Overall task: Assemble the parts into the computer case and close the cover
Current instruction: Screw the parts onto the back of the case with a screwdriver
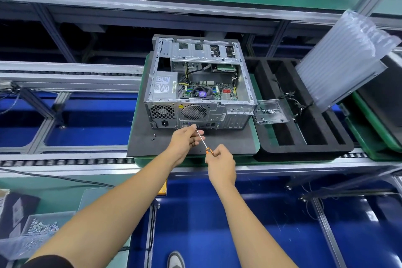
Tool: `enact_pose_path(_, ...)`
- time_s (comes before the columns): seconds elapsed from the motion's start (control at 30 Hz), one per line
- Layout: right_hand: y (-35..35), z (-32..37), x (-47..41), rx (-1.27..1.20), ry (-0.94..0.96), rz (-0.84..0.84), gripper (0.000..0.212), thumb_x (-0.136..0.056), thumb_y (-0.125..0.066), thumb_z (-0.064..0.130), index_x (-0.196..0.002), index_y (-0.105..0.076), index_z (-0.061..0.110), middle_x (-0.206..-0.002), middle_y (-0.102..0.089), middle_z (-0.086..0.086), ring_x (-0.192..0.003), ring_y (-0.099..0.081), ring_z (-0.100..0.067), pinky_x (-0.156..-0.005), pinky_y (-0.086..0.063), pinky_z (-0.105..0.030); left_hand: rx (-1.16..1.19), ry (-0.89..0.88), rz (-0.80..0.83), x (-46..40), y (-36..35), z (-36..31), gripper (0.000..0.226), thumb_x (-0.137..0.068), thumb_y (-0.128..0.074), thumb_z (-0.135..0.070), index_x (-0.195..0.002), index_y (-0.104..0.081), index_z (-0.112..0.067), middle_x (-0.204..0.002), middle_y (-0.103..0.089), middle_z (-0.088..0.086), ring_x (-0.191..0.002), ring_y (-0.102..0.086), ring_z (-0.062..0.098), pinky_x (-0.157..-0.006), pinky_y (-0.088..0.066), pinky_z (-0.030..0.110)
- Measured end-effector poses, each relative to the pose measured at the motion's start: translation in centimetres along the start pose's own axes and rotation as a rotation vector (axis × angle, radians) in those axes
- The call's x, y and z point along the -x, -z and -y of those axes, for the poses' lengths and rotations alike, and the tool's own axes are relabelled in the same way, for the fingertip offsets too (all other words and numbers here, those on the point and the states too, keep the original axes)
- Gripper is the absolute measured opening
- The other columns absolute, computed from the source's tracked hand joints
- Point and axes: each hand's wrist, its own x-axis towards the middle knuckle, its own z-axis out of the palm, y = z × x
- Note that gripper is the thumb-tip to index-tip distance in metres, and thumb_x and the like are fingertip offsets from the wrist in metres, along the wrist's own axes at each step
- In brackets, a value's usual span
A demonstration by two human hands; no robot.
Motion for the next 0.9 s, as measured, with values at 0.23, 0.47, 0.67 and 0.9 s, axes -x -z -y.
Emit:
enact_pose_path(0.23,0.2,-0.7,-0.4,-0.04,-0.001,0.011,0.021,-0.092,-0.06,0.023,-0.079,-0.046,0.013,-0.065,-0.057,-0.003,-0.058,-0.044,-0.022,-0.055,-0.034,-0.033,0.037,0.059,0.017,0.0,-0.9,0.1,0.019,-0.105,-0.053,-0.022,-0.099,-0.062,-0.007,-0.081,-0.077,0.003,-0.071,-0.073,0.016,-0.057,-0.054,0.021)
enact_pose_path(0.47,-1.0,-1.1,-0.8,-0.304,-0.061,0.084,0.027,-0.099,-0.059,0.017,-0.078,-0.045,0.01,-0.058,-0.062,0.004,-0.042,-0.047,-0.005,-0.041,-0.035,-0.024,0.105,0.119,0.023,-0.7,-1.2,0.6,0.017,-0.102,-0.059,-0.027,-0.103,-0.066,-0.011,-0.089,-0.073,0.003,-0.072,-0.069,0.013,-0.064,-0.054,0.023)
enact_pose_path(0.67,-2.2,-1.3,-1.8,-0.435,-0.095,0.061,0.029,-0.098,-0.057,0.012,-0.075,-0.04,0.014,-0.061,-0.061,0.0,-0.05,-0.05,-0.013,-0.042,-0.036,-0.026,0.167,0.15,0.048,-2.0,-2.1,1.2,0.018,-0.102,-0.059,-0.028,-0.109,-0.066,-0.012,-0.09,-0.073,0.0,-0.072,-0.068,0.012,-0.074,-0.053,0.027)
enact_pose_path(0.9,-2.5,-2.1,-2.8,-0.456,-0.107,0.051,0.025,-0.097,-0.055,0.008,-0.078,-0.041,0.012,-0.062,-0.061,-0.003,-0.047,-0.045,-0.014,-0.042,-0.036,-0.027,0.178,0.179,0.033,-3.2,-3.0,2.2,0.02,-0.103,-0.057,-0.027,-0.108,-0.067,-0.011,-0.086,-0.075,-0.001,-0.068,-0.069,0.01,-0.068,-0.054,0.024)
